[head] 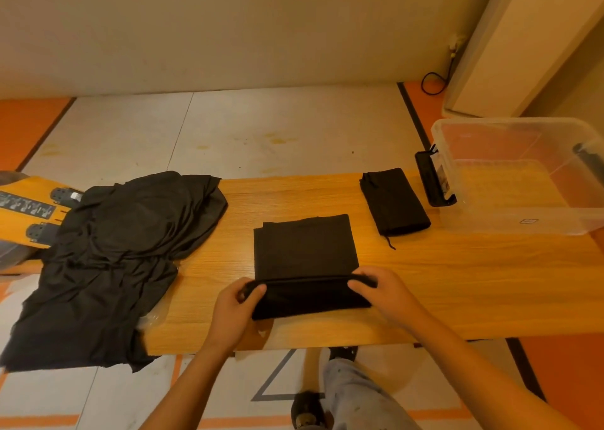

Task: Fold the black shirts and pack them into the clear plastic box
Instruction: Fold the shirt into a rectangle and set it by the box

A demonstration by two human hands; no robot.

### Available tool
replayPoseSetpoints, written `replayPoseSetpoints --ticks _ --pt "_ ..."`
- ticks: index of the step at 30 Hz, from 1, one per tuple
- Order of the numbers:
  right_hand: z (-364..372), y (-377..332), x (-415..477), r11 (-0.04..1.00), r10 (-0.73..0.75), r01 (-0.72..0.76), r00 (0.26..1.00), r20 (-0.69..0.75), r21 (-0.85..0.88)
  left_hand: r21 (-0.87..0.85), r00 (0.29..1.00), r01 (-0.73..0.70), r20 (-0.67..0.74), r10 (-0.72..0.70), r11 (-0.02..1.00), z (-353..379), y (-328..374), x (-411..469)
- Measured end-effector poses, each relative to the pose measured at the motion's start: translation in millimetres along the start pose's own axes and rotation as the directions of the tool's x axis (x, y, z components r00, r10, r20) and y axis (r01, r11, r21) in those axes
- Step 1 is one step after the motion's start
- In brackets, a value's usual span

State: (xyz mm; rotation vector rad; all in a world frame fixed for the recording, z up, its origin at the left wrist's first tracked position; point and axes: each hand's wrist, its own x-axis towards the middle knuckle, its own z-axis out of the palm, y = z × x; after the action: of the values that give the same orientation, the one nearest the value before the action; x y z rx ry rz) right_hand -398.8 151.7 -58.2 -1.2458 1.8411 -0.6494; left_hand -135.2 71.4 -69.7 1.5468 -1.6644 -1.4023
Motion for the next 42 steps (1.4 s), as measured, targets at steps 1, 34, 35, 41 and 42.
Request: replayPoseSetpoints --ticks 1,34,35,41,42 --pt "-8 -6 10 0.999 0.006 -0.007 1.0 0.007 0.054 -0.028 1.0 -0.003 -0.005 0.003 1.0 -1 6 10" --pt "-10 -7 157 0.914 -0.044 -0.114 0.926 -0.376 -0.388 0.464 0.883 0.192 -0.467 0.055 0.865 23 10 141" --pt "-5 -14 152 0.904 -0.146 -0.03 0.915 -0.376 -0.426 0.487 0.877 0.105 -0.457 0.15 0.867 29 14 136" --pt "67 -13 138 0.733 -0.291 0.206 0.956 -0.025 -0.648 0.717 0.914 -0.339 0.098 0.393 0.609 88 -6 121" --pt "70 -6 139 0.728 -0.259 0.194 0.966 -0.001 -0.657 0.735 0.922 -0.331 0.118 0.369 0.592 89 -13 123"
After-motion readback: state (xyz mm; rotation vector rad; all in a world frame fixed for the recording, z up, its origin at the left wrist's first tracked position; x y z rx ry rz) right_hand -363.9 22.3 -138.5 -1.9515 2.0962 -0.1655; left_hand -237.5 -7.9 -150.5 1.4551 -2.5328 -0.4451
